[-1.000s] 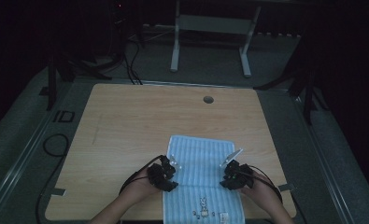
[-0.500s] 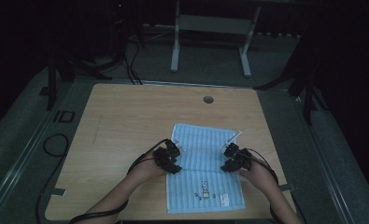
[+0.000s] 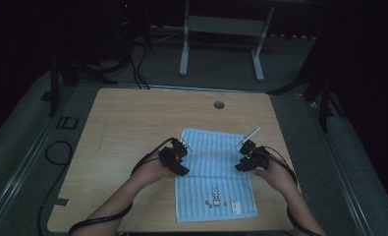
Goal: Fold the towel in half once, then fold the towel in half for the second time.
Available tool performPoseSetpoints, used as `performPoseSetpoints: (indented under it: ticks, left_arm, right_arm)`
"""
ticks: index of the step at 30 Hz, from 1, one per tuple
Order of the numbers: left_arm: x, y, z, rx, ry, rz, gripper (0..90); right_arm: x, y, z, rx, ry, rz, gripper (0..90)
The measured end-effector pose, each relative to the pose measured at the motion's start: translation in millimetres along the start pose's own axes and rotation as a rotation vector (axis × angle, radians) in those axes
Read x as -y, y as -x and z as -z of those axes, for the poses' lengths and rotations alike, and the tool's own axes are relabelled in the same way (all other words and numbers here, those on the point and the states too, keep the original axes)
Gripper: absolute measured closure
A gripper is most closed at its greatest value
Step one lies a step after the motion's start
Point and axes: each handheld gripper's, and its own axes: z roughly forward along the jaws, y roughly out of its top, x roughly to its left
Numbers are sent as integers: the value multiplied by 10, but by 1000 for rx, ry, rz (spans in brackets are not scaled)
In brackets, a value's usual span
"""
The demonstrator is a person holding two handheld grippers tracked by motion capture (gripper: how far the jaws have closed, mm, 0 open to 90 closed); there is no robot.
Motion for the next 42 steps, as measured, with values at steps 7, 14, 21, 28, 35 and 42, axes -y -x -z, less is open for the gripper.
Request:
performPoseSetpoints:
  ticks: [7, 14, 21, 28, 35, 42]
  left_arm:
    - [-171, -304, 123, -50, 16, 39, 496]
    - [-448, -690, 40, -140, 2, 123, 466]
    - [-721, -979, -265, -195, -44, 178, 451]
    - [-711, -1118, -464, -131, -1, 246, 451]
    - [-721, -1167, -603, -119, 11, 240, 461]
    - [-760, -1080, -622, -123, 22, 205, 614]
  right_arm:
    - [-159, 264, 175, 26, 31, -44, 627]
    - [-416, 621, 250, 70, 40, -131, 612]
    - [-508, 1038, -74, 96, -12, -252, 549]
    - [-573, 1195, -369, 110, -53, -340, 496]
    - [-579, 1201, -543, 128, -130, -333, 516]
    - [-599, 1156, -556, 107, -123, -304, 755]
